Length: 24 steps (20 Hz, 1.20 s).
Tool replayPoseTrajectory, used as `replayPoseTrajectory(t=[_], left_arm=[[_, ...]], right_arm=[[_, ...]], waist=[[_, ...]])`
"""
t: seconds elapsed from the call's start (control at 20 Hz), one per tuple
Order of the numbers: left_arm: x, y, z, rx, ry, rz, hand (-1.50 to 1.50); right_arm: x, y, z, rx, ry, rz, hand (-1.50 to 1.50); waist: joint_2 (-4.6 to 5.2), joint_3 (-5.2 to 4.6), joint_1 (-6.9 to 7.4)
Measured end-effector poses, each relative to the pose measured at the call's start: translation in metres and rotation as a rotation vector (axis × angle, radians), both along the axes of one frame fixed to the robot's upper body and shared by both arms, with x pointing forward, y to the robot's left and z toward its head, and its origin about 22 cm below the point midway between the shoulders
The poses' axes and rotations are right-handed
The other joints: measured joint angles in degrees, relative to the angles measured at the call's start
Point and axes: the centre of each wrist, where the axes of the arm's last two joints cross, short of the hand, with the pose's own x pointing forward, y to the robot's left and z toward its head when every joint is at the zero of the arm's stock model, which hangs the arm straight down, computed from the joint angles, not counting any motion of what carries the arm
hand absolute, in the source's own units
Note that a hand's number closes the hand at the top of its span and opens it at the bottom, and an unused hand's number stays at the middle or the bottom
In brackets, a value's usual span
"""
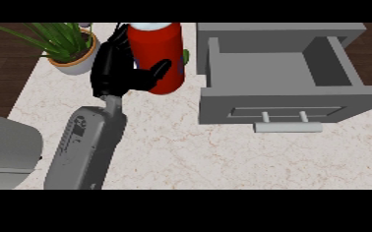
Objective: Pick up the can, place it into the drawer and close the drawer
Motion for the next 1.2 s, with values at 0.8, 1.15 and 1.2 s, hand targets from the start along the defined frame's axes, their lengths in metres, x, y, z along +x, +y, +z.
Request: replayPoseTrajectory(t=[0.8, 1.15, 1.2], left_arm=[[0.041, -0.077, 0.070, 0.035, -0.013, -0.015, 1.50], [0.056, -0.108, 0.091, 0.053, -0.016, -0.019, 1.50], [0.057, -0.110, 0.087, 0.058, -0.013, -0.020, 1.50]], right_arm=[[0.002, 0.005, 0.002, 0.009, -0.004, 0.012, -1.50], [0.011, 0.006, 0.002, 0.010, -0.008, 0.014, -1.50], [0.012, 0.006, -0.001, 0.010, -0.007, 0.016, -1.50]], waist=[[0.12, 0.00, -0.62], [0.24, -0.01, -0.93], [0.25, 0.00, -0.99]])
